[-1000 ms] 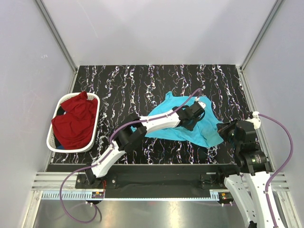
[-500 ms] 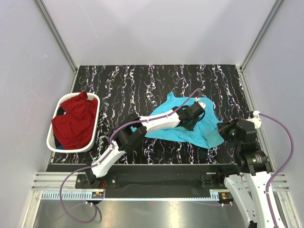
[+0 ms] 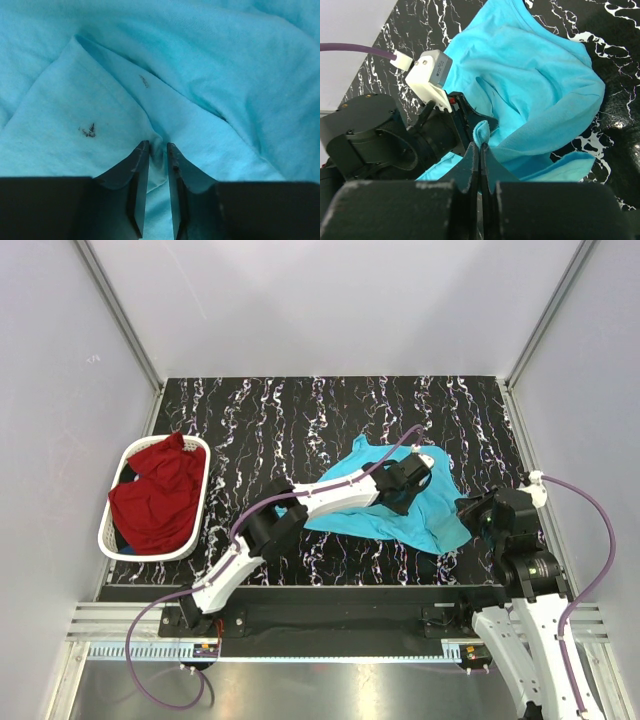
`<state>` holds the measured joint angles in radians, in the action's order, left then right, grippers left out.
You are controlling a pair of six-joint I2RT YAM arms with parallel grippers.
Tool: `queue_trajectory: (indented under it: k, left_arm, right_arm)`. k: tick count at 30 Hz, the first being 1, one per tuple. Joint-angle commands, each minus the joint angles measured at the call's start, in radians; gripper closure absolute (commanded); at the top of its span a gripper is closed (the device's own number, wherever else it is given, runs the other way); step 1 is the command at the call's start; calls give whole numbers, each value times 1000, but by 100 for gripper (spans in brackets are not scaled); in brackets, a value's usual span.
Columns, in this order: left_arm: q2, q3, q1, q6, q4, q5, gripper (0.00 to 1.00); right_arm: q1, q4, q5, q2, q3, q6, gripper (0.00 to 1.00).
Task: Fold and stack the t-shirts
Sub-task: Flatten the tshirt out
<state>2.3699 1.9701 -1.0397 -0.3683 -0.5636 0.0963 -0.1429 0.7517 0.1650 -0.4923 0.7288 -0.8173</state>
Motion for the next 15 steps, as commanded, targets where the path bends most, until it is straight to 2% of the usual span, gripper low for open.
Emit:
queue_trajectory:
  k: [1, 4, 8, 15]
  left_arm:
    - [-49, 55, 12, 6, 5, -47, 79]
    - [-47, 46, 23, 3, 5, -46, 91]
    - [-54, 49, 26, 15, 7, -44, 100]
    - [-115, 42, 38, 0, 5, -67, 100]
  right_arm:
    - [3, -35, 2, -14, 11, -11, 100]
    - [3, -38, 8, -9, 11, -11, 100]
    - [2, -40, 7, -15, 12, -9, 100]
    - [2, -51, 13, -49, 8, -10, 100]
